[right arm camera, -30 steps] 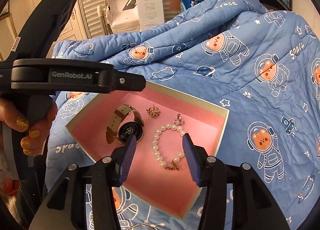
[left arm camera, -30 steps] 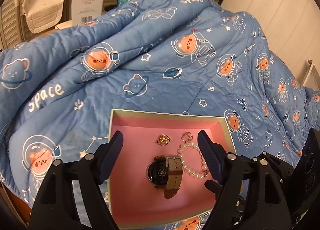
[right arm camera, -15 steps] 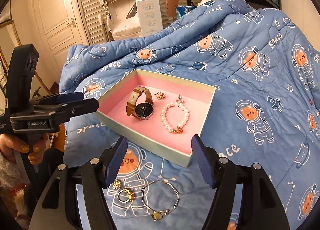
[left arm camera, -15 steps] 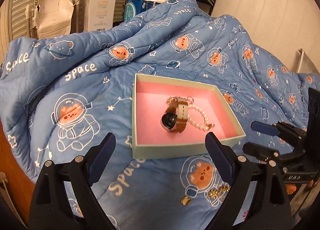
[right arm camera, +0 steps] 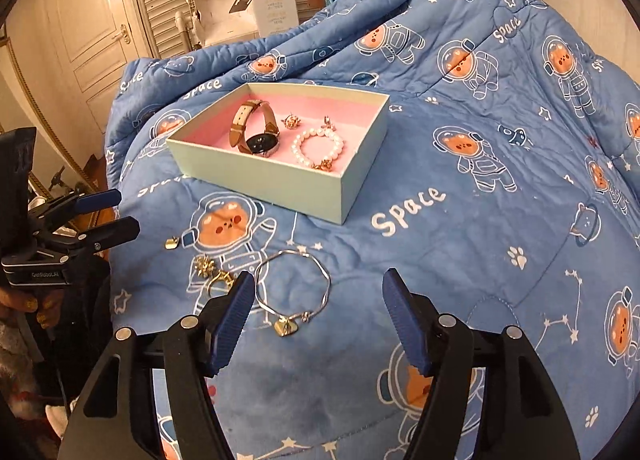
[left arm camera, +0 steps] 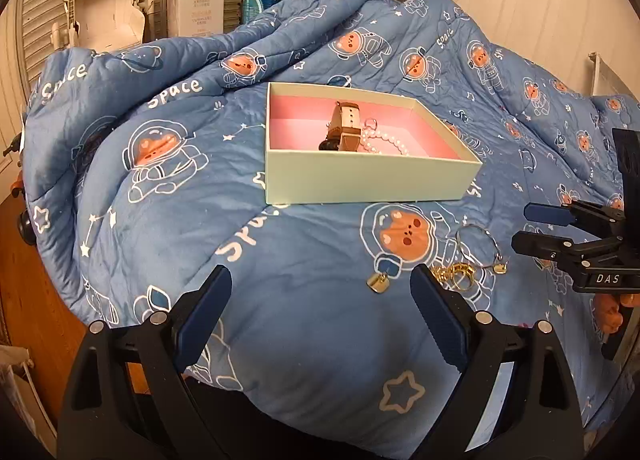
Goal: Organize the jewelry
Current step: 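Withdraw both tools from the box toward the gold jewelry on the comforter, then grasp a small gold earring with the left tool while the right tool grasps the gold heart bangle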
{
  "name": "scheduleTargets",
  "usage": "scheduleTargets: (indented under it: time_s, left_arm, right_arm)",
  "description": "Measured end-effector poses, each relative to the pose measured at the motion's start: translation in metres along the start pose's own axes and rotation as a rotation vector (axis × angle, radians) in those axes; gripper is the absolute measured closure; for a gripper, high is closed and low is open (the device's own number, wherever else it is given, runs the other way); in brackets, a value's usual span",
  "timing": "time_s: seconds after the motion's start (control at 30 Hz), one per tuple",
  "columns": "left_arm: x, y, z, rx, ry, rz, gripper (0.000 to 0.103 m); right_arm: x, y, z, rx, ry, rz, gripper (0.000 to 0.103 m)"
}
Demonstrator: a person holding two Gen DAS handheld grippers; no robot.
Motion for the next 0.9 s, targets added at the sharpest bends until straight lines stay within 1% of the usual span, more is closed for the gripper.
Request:
scheduleTargets:
  time_s: [0.2, 0.27, 0.37, 0.4, 0.5, 0.57, 0.67, 0.73, 0.9]
  left_arm:
    - [0.012, -0.014, 0.002, -0.013, -0.008, -0.037, 0.014]
    - [0.016, -0.02, 0.0, -0.026, -0.014, -0.052, 0.019]
    - [0.02, -0.026, -0.004, -0.043, -0.015, -0.074, 0.029]
    - [0.021, -0.026, -0.005, -0.044, -0.015, -0.082, 0.03]
    - [0.024, -0.026, -0.009, -0.048, -0.024, -0.106, 0.038]
    - [0.025, -0.026, -0.013, -0.052, -0.027, -0.119, 0.045]
    - [0.028, -0.024, -0.02, -0.052, -0.034, -0.146, 0.051]
    - [0.03, -0.023, -0.024, -0.056, -0.038, -0.164, 0.054]
    - [0.032, -0.019, -0.032, -0.062, -0.06, -0.173, 0.061]
  right_arm:
    - [-0.004, -0.015, 0.0, -0.03, 0.026, 0.022, 0.038]
    - [-0.006, -0.017, -0.001, -0.039, 0.032, 0.042, 0.038]
    - [-0.009, -0.02, -0.004, -0.054, 0.031, 0.071, 0.038]
    - [-0.009, -0.021, -0.006, -0.061, 0.028, 0.081, 0.038]
    - [-0.008, -0.025, -0.01, -0.078, 0.029, 0.089, 0.038]
    - [-0.008, -0.026, -0.013, -0.088, 0.036, 0.095, 0.038]
    - [-0.012, -0.025, -0.018, -0.098, 0.045, 0.109, 0.039]
    - [-0.014, -0.023, -0.021, -0.1, 0.053, 0.118, 0.041]
    - [-0.016, -0.018, -0.035, -0.111, 0.063, 0.128, 0.045]
Point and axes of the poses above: each gripper's, at about its wrist camera, not at the fingertips, and z roughly against the way its jaws point, x to its right, y to its top, the point moved 6 cm from there along -z, roughly the way its jaws point, and after that the axes turned 6 degrees about x, right-handed, at the moved point
